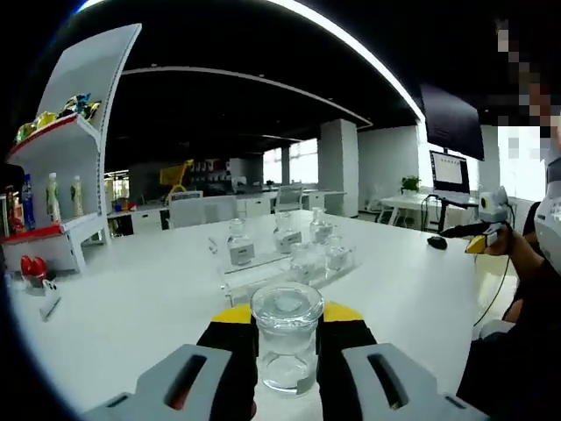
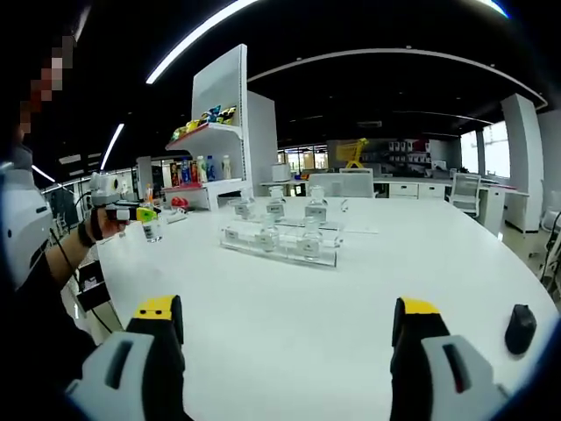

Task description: Identify the label on the chemical reagent bottle, grasp the chemical reagent bottle, and place it in the designated position on the reagent rack

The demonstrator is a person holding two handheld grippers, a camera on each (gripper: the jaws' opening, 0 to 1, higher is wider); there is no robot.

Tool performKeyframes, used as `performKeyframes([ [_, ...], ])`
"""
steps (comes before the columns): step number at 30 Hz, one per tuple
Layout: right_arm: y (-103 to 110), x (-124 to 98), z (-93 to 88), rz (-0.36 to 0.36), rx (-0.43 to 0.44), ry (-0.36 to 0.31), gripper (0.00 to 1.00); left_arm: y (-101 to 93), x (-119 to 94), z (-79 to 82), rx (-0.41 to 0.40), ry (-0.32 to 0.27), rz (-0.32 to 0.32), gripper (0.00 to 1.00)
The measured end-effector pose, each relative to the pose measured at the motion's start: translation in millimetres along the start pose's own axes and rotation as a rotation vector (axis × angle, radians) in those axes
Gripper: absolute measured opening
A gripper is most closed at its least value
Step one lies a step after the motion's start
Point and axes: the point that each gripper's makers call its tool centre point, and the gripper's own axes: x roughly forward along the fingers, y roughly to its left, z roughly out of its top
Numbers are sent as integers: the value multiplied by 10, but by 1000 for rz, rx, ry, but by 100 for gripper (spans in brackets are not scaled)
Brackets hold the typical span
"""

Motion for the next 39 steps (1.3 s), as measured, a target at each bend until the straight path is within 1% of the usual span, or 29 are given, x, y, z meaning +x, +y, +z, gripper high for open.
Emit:
performKeyframes([
  [2,5,-9,5,0,-2,-2,96,-8,51,94,23,-6,-1,25],
  [4,-2,-28,14,-4,3,-8,96,-22,157,199,40,-9,-13,25],
  [6,-12,-50,12,-10,2,-7,96,-55,273,267,54,-10,-44,25],
  [9,-27,-104,18,-21,0,-12,96,-103,440,343,47,-14,-87,25],
  [11,-39,-128,13,-27,3,-10,96,-78,605,411,51,-18,-97,25],
  [14,-65,-170,-1,-44,-10,2,96,-30,833,460,69,-9,-106,25],
  [16,-84,-200,9,-51,-8,-1,96,-32,989,481,41,-12,-135,25],
  [17,-94,-206,14,-55,-5,-4,96,-14,1068,484,37,-10,-136,25],
  [20,-119,-210,9,-67,-5,-1,96,23,1288,474,51,-2,-136,25],
  [22,-116,-205,4,-69,-6,2,96,70,1430,459,40,1,-134,25],
  [24,-96,-192,-8,-66,-5,6,96,124,1545,435,40,-5,-118,25],
  [26,-82,-183,-30,-66,-6,14,96,176,1695,364,42,-6,-106,25],
  [27,-82,-184,-35,-68,-7,17,96,180,1715,352,40,-5,-105,25],
  [29,-85,-188,-45,-71,-8,22,96,222,1860,265,30,2,-89,25],
  [31,-91,-201,-39,-77,-7,22,96,296,1958,214,37,1,-59,25],
  [33,-98,-215,-25,-81,-7,20,96,364,2042,169,24,-3,-43,25],
  [36,-111,-228,-21,-87,-10,24,96,463,2139,105,-12,-29,-31,25],
  [37,-112,-231,-21,-89,-11,26,96,493,2166,68,-22,-23,-24,25],
  [39,-105,-239,-17,-89,-13,26,96,505,2201,8,-12,-23,-15,25],
])
